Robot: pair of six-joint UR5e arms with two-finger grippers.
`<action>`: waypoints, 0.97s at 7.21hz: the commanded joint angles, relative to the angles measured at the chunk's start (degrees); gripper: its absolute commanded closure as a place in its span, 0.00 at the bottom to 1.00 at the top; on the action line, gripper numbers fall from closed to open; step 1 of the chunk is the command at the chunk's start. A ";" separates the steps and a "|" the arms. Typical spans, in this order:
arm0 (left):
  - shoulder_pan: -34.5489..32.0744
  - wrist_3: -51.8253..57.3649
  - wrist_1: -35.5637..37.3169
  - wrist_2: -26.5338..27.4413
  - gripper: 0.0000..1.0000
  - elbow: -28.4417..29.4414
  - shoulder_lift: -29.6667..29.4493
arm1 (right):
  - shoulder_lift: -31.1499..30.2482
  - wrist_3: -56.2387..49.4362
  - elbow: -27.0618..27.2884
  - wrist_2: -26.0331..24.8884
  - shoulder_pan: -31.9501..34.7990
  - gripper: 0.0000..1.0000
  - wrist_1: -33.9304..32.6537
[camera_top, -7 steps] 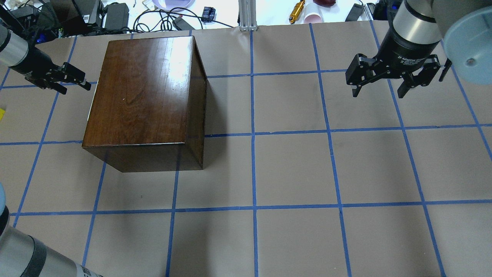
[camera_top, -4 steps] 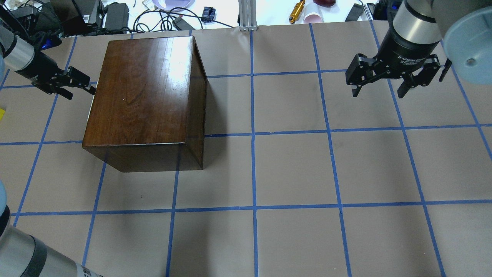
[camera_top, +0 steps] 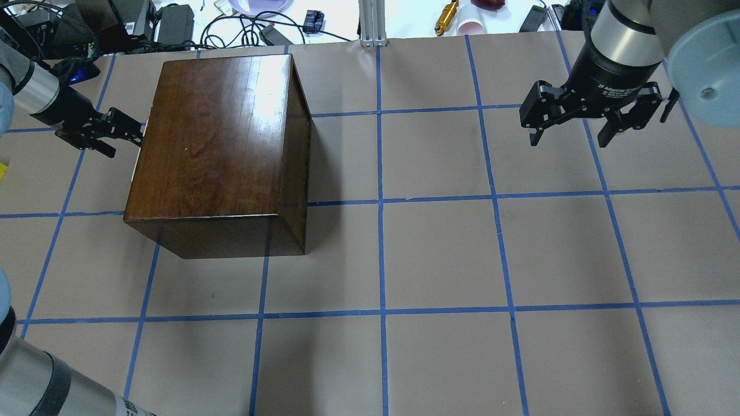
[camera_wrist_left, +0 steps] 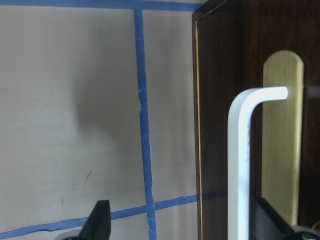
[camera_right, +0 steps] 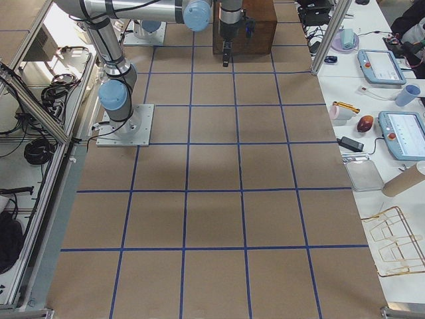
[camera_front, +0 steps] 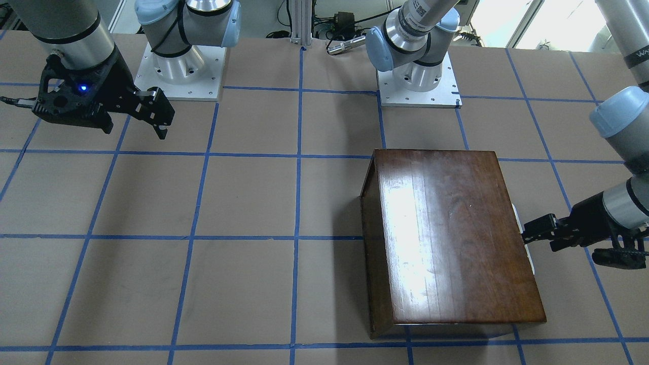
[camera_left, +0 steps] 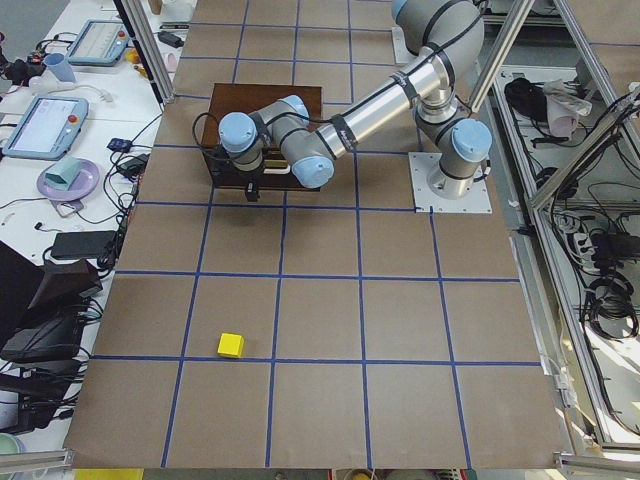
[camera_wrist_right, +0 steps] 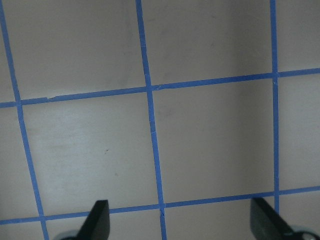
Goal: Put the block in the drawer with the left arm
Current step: 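Hook the white handle with the left gripper and start pulling outward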
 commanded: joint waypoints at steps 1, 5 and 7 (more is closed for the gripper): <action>0.00 0.00 -0.19 0.02 0.00 -0.05 -0.58 | 0.00 0.00 0.00 0.00 0.00 0.00 0.00; 0.00 0.00 -0.71 0.19 0.00 0.04 -1.20 | 0.00 0.00 0.00 0.00 0.00 0.00 0.00; 0.00 0.09 -0.54 0.81 0.00 0.57 -1.20 | 0.00 0.00 0.00 0.00 0.00 0.00 0.00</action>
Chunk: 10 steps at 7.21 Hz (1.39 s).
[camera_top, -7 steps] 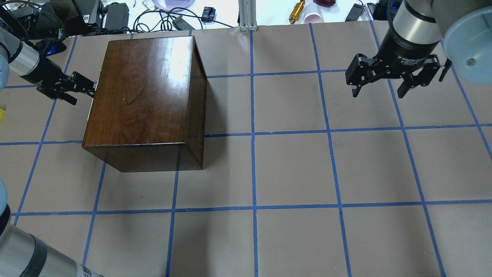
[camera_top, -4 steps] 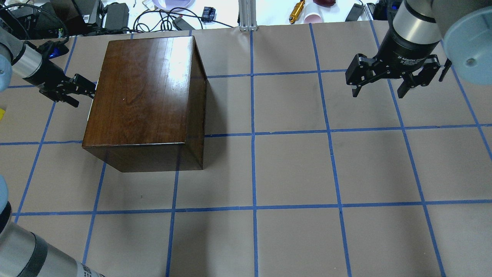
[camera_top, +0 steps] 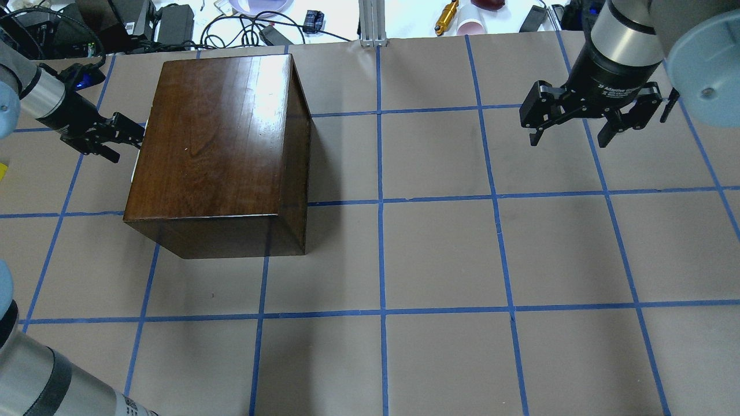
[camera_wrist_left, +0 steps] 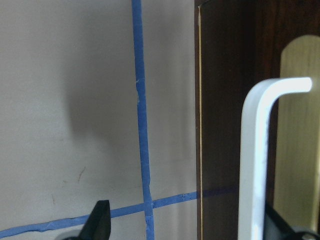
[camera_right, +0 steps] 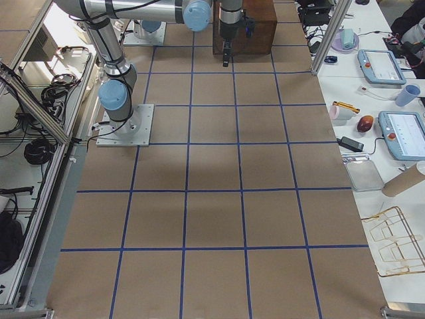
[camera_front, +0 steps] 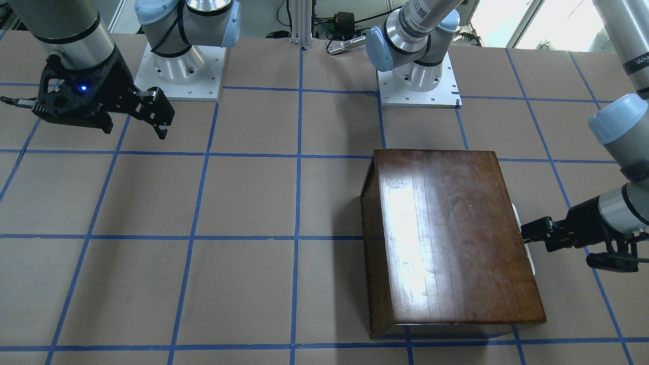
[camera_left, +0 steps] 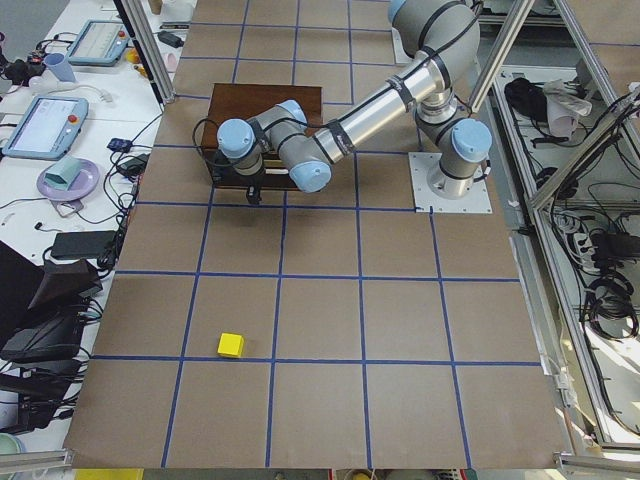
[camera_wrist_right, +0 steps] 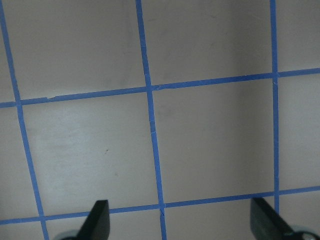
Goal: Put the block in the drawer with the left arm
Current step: 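Hook the white handle with the left gripper and start pulling outward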
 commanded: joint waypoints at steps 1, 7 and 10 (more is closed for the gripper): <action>0.00 0.03 0.18 0.70 0.00 0.34 -0.04 | 0.00 0.00 0.00 0.00 0.00 0.00 0.00; 0.00 0.56 0.89 4.83 0.00 0.61 0.05 | 0.00 0.00 0.00 0.00 0.00 0.00 0.00; 0.18 1.61 0.89 4.74 0.00 0.70 0.14 | 0.00 0.00 0.00 0.00 0.00 0.00 0.00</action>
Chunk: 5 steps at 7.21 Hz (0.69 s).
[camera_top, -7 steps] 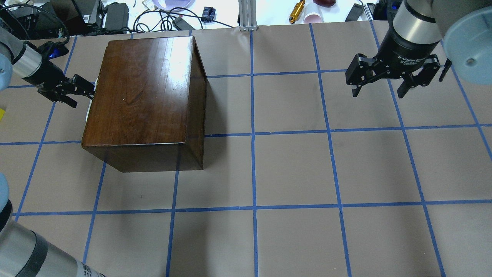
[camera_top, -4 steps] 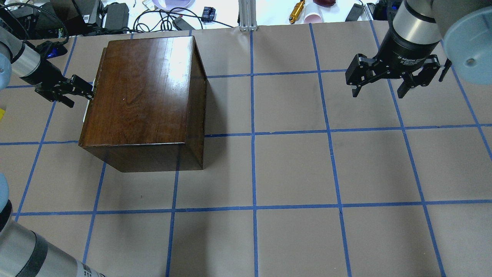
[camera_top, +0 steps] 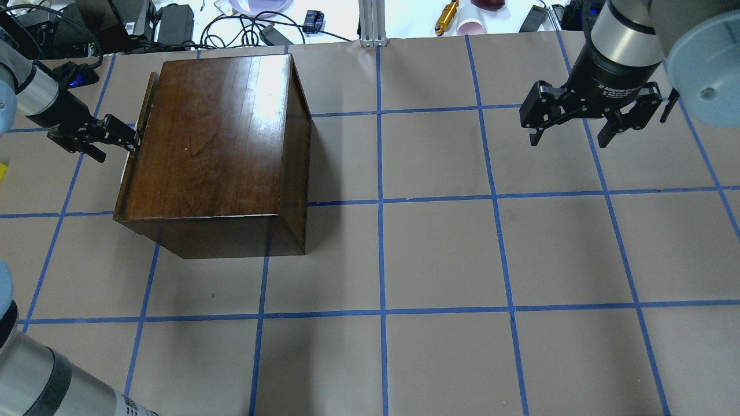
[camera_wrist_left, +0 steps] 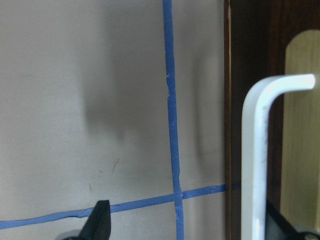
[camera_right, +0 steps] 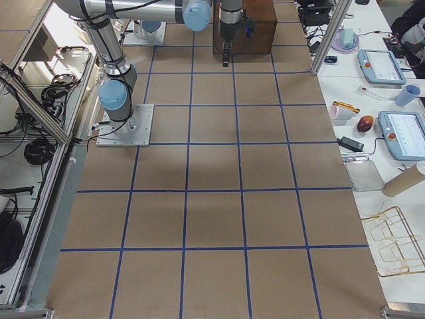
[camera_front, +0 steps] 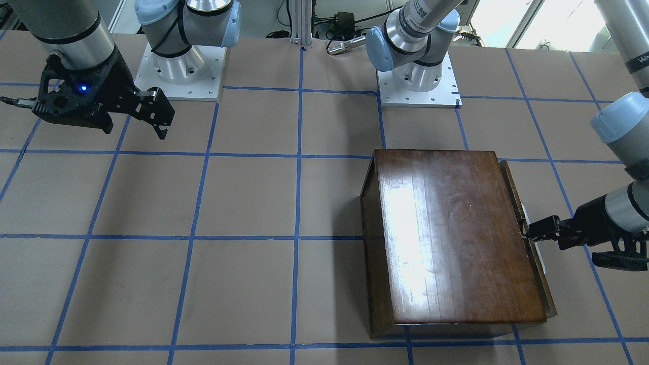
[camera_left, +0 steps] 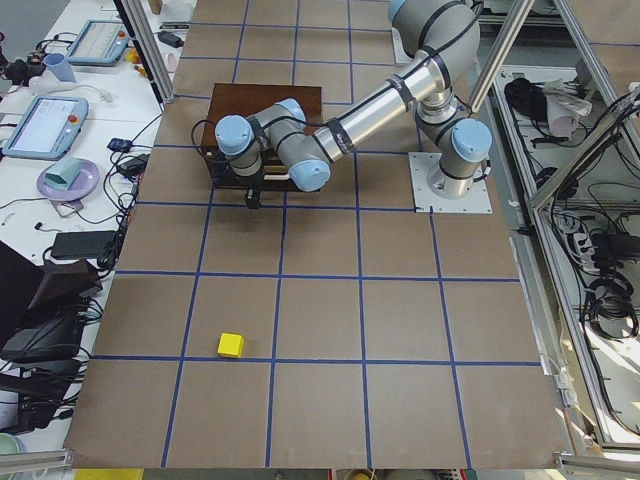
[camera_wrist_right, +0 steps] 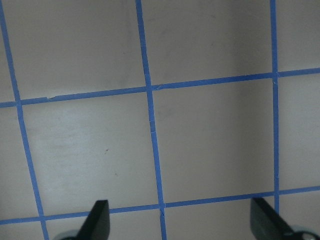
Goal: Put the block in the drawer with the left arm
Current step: 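Hook the white handle with the left gripper and start pulling outward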
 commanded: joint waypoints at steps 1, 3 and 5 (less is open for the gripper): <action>0.09 1.45 -0.17 -0.03 0.00 -0.03 0.03 | 0.00 0.00 -0.03 0.00 0.00 0.00 0.00; 0.35 3.46 -0.52 -0.03 0.00 0.06 0.12 | 0.00 0.00 -0.03 0.00 0.00 0.00 0.00; 0.53 5.23 -0.44 0.05 0.00 0.06 0.12 | 0.00 0.00 -0.03 0.00 0.00 0.00 0.00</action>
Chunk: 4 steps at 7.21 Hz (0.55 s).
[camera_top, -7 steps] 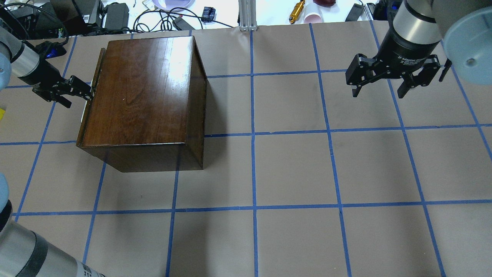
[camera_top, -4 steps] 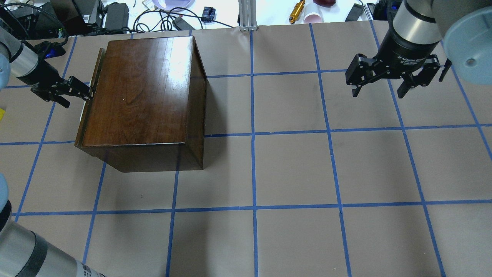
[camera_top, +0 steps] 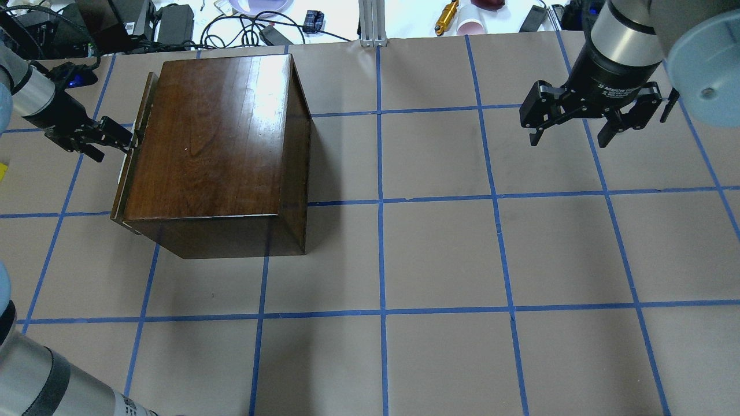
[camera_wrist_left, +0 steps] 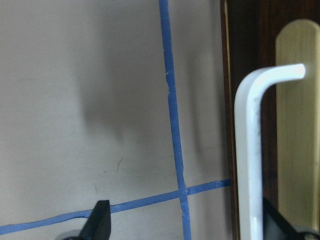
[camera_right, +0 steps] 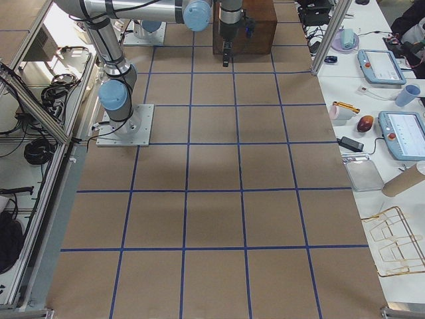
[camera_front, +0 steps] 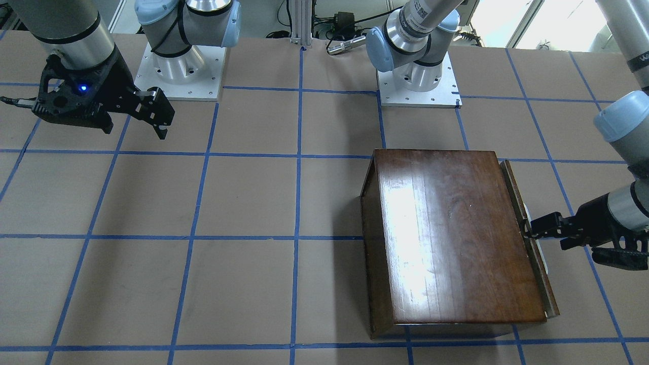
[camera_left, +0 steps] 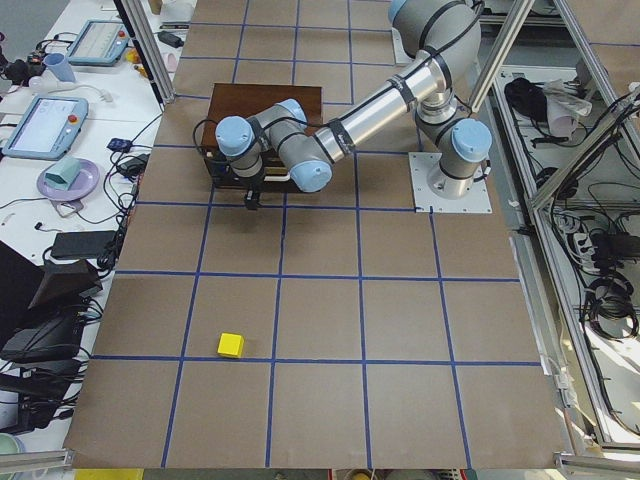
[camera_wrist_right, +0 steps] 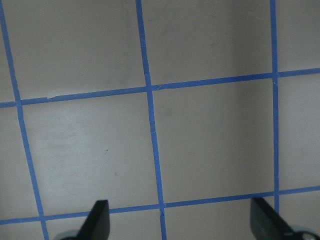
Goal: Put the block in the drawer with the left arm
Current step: 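Hook the white handle with the left gripper and start pulling outward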
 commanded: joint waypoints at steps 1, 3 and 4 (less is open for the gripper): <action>0.17 2.44 0.31 0.07 0.00 0.09 0.01 | 0.00 0.00 0.00 0.00 0.00 0.00 0.00; 0.17 3.24 -0.21 0.16 0.00 1.75 -0.17 | 0.00 0.00 0.00 0.00 0.00 0.00 0.00; 0.17 3.94 -0.22 0.16 0.00 1.85 -0.61 | 0.00 0.00 0.00 0.00 0.00 0.00 0.00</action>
